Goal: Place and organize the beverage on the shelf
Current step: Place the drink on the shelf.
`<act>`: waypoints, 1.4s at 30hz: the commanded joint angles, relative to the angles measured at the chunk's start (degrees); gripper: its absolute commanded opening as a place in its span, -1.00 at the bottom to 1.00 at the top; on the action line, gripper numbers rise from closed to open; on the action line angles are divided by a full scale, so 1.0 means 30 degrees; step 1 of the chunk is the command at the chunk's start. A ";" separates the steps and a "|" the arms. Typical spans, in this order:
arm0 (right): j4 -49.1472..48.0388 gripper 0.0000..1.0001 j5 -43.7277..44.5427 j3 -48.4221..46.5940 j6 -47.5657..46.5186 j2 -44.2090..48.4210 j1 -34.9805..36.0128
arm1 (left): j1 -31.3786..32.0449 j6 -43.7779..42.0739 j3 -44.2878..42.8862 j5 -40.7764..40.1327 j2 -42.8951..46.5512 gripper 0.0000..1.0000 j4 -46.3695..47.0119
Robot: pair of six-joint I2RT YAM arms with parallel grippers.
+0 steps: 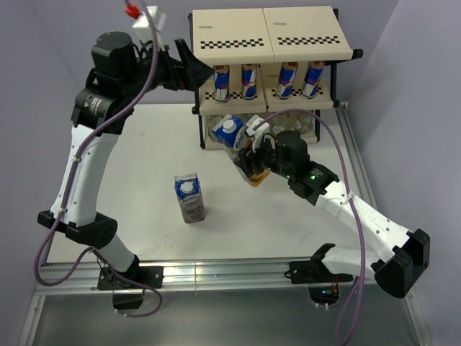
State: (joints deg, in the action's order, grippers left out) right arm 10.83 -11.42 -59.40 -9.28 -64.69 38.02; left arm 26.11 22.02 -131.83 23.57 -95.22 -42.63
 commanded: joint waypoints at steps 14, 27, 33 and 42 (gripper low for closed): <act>-0.5663 -1.00 0.6884 -1.0692 0.1656 -0.0613 -0.4672 | -0.0529 -0.0514 1.4249 -1.3450 0.9528 0.99 0.3927; -0.5338 -1.00 0.6561 -2.0005 0.2242 -0.5358 -0.8541 | -0.0558 -0.1628 2.3404 -1.5564 1.3254 0.99 0.5539; -0.4960 -1.00 0.5069 -2.5421 0.3034 -0.9106 -1.0240 | -0.0558 -0.1481 2.3611 -1.6411 1.2667 0.99 0.5011; -0.8269 -1.00 0.2812 -2.6074 0.2212 -1.2624 -1.1091 | -0.0616 -0.1656 2.4079 -1.6090 1.2609 0.99 0.5069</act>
State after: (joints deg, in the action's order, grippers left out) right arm 8.34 1.15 -131.68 -2.31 -103.63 4.75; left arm 24.60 18.06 -60.12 -24.88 -57.47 -29.50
